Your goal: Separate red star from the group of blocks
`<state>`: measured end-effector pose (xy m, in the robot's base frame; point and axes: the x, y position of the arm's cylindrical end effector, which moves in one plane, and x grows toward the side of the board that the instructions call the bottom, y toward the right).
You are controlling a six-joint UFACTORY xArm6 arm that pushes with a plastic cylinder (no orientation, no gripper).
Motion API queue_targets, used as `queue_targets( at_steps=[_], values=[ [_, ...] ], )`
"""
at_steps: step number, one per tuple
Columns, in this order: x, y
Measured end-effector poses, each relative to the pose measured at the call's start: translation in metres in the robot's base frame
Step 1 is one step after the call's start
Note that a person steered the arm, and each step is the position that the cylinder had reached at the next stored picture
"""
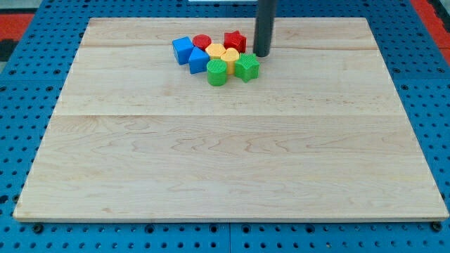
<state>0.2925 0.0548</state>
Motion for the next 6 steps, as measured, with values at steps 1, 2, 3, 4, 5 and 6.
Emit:
queue_targets(
  at_steps=[1, 2, 3, 4, 5, 6],
  values=[
    [0.0, -0.006],
    [-0.008, -0.067],
    [-0.014, -0.088],
    [-0.015, -0.104],
    [-0.01, -0.139],
    [-0.01, -0.132]
  ],
)
